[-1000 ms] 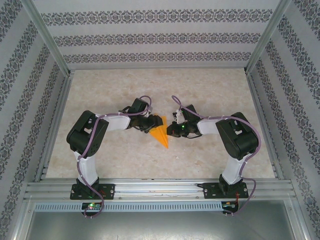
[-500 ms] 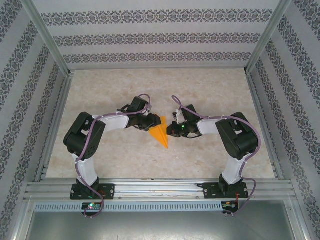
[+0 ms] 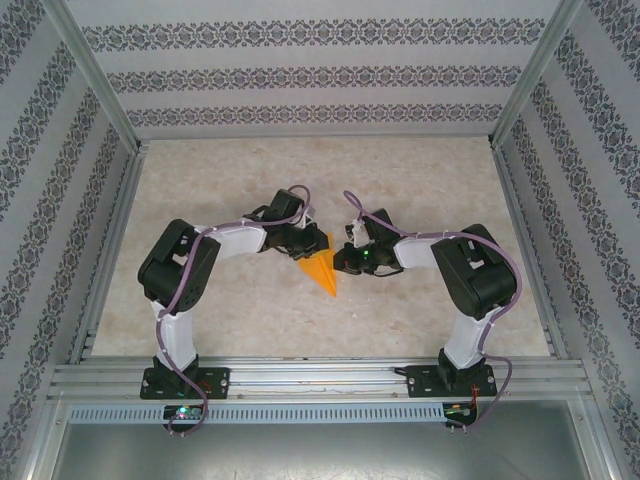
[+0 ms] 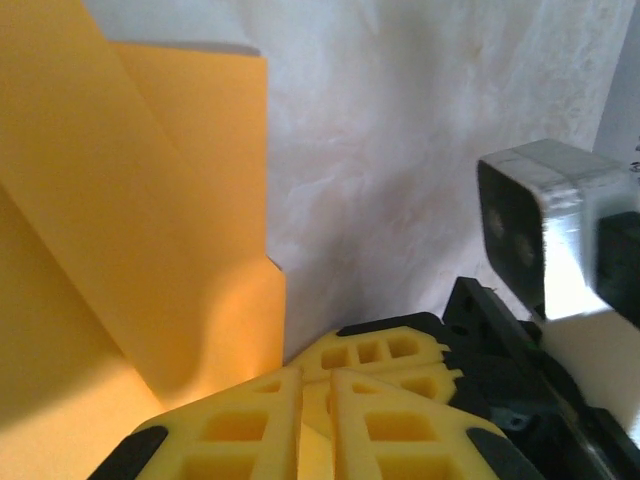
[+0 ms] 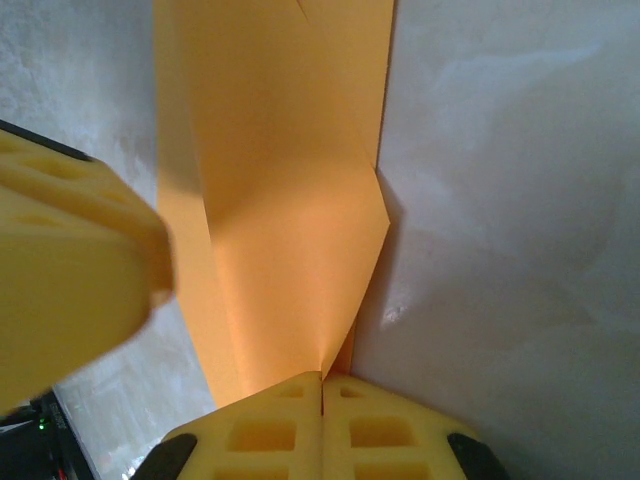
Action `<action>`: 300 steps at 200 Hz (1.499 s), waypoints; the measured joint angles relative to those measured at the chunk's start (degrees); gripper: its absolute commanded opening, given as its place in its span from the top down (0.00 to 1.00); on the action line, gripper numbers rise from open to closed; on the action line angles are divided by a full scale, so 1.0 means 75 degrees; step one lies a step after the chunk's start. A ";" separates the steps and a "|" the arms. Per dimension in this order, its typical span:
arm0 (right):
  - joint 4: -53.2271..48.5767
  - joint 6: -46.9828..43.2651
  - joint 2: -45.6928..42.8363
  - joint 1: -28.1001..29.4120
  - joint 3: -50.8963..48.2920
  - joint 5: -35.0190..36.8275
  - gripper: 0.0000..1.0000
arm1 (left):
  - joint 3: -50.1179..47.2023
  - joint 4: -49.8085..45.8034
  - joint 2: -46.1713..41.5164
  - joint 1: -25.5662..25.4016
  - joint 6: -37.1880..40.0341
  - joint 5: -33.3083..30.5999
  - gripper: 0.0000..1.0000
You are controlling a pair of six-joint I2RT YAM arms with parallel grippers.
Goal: Fold a paper plane with a square sheet of paper (fold left side to right side)
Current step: Fourth fold the wing at the center of the table.
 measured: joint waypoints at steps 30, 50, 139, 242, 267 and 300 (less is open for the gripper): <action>-0.0032 0.0000 0.0003 0.0000 0.0015 0.0003 0.92 | 0.0015 -0.0020 0.0210 -0.0038 0.0020 0.0029 0.84; -0.0050 0.0000 0.0009 0.0000 0.0029 0.0006 0.90 | 0.0015 -0.0058 0.0236 -0.0038 0.0061 -0.0003 0.84; -0.0122 0.0000 0.0017 0.0000 0.0070 0.0006 0.88 | 0.0015 -0.0122 0.0236 -0.0038 0.0213 -0.0289 0.84; -0.0233 -0.0003 0.0050 0.0000 0.0137 0.0000 0.88 | 0.0015 -0.0227 0.0361 -0.0038 0.0268 -0.0379 0.84; -0.0239 -0.0003 0.0052 0.0000 0.0143 0.0000 0.87 | 0.0015 -0.0224 0.0405 -0.0038 0.0271 -0.0399 0.84; -0.0239 0.0003 0.0029 0.0000 0.0143 -0.0009 0.83 | -0.0020 -0.0192 0.0405 -0.0038 0.0274 -0.0402 0.84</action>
